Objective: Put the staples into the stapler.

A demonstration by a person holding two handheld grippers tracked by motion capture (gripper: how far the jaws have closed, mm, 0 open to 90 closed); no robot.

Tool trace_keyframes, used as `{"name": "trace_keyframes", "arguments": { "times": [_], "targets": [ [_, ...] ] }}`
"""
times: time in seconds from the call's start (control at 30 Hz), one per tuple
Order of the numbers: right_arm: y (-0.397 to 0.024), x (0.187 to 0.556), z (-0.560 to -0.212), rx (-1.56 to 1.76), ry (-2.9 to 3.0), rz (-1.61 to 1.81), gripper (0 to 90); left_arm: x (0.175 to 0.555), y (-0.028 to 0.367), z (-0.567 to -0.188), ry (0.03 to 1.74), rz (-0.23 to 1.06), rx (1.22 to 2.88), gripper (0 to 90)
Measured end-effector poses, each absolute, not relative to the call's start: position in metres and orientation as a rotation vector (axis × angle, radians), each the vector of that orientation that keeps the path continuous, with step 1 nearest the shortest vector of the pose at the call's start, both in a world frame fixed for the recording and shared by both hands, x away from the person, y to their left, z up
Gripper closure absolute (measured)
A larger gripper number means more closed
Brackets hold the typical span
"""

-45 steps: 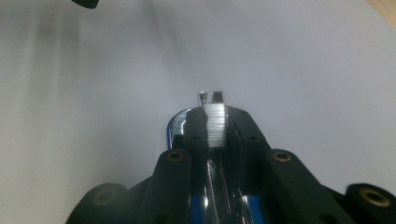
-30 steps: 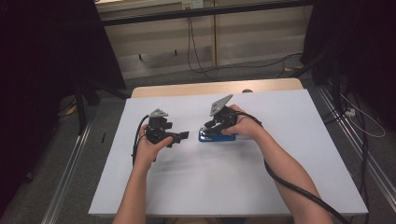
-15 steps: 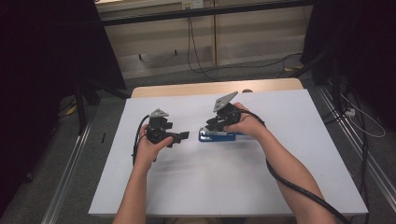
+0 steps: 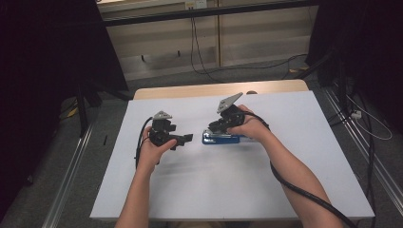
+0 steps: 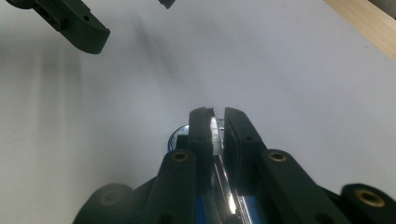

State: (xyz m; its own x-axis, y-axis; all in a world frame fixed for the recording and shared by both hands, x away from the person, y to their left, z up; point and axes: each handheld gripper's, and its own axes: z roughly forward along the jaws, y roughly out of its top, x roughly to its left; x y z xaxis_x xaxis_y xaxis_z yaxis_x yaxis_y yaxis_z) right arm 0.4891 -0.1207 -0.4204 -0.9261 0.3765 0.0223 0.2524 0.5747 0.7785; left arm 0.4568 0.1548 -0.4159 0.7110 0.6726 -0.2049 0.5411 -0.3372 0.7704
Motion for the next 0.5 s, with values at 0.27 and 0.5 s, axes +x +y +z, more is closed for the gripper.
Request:
{"name": "trace_keyframes", "arguments": {
  "times": [0.27,0.5],
  "targets": [
    [-0.117,0.4897,-0.425,0.528,2.677,1.261,73.6,0.4566,0.1546,-0.4159,0.93,0.186,2.018,8.3],
    [-0.1158,0.4904,-0.4277,0.523,2.683,1.239,72.6,0.4568,0.1557,-0.4154,0.926,0.186,2.025,8.3]
  ]
}}
